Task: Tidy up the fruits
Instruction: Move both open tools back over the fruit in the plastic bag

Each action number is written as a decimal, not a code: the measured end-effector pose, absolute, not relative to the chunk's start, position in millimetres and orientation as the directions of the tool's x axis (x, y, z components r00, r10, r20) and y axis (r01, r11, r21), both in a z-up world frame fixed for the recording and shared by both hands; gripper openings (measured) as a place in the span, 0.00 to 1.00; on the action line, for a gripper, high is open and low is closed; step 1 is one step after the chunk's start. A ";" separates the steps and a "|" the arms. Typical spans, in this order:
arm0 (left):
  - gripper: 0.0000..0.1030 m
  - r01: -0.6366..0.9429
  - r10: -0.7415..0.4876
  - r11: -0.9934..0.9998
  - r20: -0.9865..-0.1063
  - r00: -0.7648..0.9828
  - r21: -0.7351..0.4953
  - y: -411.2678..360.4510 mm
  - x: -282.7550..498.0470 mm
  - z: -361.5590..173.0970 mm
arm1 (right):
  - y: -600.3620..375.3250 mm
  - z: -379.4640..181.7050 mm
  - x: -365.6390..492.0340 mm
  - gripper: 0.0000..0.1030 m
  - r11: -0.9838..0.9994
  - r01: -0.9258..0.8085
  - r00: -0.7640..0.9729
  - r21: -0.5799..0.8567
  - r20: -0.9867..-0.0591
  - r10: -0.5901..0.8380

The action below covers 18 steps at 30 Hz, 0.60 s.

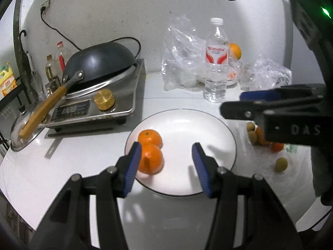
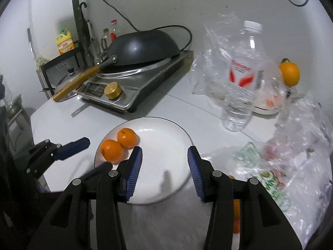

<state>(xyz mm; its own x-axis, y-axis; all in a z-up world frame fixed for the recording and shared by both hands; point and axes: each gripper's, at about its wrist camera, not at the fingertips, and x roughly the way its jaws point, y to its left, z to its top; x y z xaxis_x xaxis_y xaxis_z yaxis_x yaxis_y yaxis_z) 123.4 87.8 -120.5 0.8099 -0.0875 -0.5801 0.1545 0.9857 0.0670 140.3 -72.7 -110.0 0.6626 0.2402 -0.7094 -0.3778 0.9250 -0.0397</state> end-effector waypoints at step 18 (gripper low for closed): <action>0.51 0.149 -0.084 0.987 -0.579 0.811 0.067 31.0 117.3 -103.8 | -160.7 -108.1 106.3 0.47 0.955 -0.293 0.709 -0.052 -0.682 0.180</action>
<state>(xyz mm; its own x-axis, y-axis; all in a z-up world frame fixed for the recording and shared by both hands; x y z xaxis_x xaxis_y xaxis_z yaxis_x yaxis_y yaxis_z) 117.3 31.0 -103.8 0.8109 -0.0836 -0.5792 0.1493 0.9866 0.0665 106.3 -160.7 -108.1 0.7086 0.1800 -0.6823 -0.2928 0.9547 -0.0523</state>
